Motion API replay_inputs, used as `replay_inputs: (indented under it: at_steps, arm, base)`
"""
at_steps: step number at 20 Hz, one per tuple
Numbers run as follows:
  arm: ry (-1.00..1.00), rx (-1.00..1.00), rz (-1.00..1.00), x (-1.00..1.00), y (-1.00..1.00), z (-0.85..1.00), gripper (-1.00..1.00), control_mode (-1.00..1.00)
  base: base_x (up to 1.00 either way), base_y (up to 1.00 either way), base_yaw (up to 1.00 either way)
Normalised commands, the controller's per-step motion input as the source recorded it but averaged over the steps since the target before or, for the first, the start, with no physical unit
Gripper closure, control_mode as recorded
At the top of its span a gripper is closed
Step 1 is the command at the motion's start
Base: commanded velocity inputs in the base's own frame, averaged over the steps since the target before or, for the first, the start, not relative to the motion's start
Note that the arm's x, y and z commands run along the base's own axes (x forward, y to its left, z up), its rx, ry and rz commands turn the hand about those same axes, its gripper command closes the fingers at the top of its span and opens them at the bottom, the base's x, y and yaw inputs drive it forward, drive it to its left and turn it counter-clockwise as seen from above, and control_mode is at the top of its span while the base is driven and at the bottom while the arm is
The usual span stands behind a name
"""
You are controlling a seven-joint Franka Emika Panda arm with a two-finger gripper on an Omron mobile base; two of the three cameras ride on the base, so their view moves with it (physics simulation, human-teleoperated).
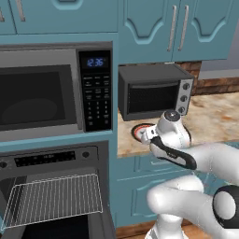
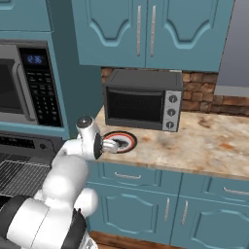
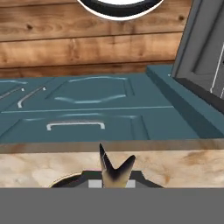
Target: Take the fish from the oven and place it on the plate on the counter.
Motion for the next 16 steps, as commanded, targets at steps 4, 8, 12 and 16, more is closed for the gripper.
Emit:
replay_inputs:
  at_steps: [4,8,12,16]
  arm:
    - [0.23,0.00,0.01,0.87,-0.27,0.00,1.00,-1.00]
    - [0.12,0.00,0.10,0.96,-0.40,0.04,1.00,-1.00]
    - [0.00,0.04,0.17,0.93,-0.39,-0.09,1.00,-1.00]
    - [0.00,0.03,0.38,0.22,-0.12,-0.24,1.00,-1.00]
  base:
    - [0.00,0.00,0.00]
    - [0.00,0.00,0.00]
    - [0.00,0.00,0.00]
    - [0.00,0.00,0.00]
